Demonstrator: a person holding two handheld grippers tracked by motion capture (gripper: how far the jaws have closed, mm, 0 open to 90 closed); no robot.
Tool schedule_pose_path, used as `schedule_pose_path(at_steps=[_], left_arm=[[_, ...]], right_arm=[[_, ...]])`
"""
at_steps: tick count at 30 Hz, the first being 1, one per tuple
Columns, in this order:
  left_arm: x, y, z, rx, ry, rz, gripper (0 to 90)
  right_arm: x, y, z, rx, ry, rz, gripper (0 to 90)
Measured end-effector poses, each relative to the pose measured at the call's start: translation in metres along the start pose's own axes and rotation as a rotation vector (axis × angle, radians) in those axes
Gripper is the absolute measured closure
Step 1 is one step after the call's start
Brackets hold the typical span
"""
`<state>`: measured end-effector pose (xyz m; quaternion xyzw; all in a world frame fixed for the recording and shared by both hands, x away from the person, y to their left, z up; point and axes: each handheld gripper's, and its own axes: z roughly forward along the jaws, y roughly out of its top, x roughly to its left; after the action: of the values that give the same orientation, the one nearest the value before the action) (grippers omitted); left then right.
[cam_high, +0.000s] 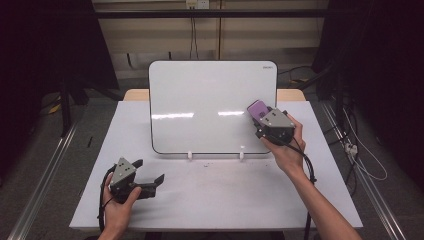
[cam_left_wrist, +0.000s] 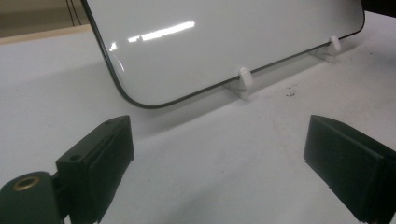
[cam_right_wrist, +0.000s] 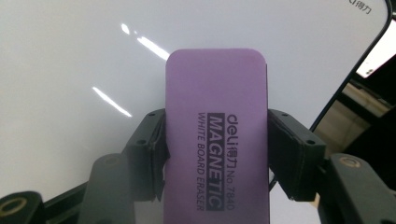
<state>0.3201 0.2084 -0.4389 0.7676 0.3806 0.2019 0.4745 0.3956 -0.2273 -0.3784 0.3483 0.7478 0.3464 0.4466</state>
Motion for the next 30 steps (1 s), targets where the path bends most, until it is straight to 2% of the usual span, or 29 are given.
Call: schedule_pose_path(at_steps=[6, 11, 15, 18, 25, 30], left_arm=[[0.001, -0.001, -0.004, -0.011, 0.007, -0.005, 8.3], [0.001, 0.0, -0.004, -0.012, 0.006, -0.012, 8.3], [-0.001, 0.001, -0.004, -0.013, 0.0, -0.002, 8.3], [-0.002, 0.002, -0.005, -0.016, 0.004, 0.006, 8.3], [-0.004, 0.002, -0.006, -0.052, 0.009, -0.033, 8.4], [-0.005, 0.003, -0.007, -0.066, 0.019, -0.025, 9.7]], right_arm=[[0.006, -0.007, -0.012, -0.06, 0.084, 0.11, 42.1], [0.013, -0.016, -0.017, -0.119, 0.15, 0.245, 42.1], [0.016, -0.019, -0.019, -0.149, 0.19, 0.32, 42.1], [0.018, -0.019, -0.021, -0.175, 0.206, 0.35, 42.1], [0.024, -0.021, -0.023, -0.202, 0.249, 0.419, 42.1], [0.029, -0.019, -0.021, -0.222, 0.272, 0.464, 42.1]])
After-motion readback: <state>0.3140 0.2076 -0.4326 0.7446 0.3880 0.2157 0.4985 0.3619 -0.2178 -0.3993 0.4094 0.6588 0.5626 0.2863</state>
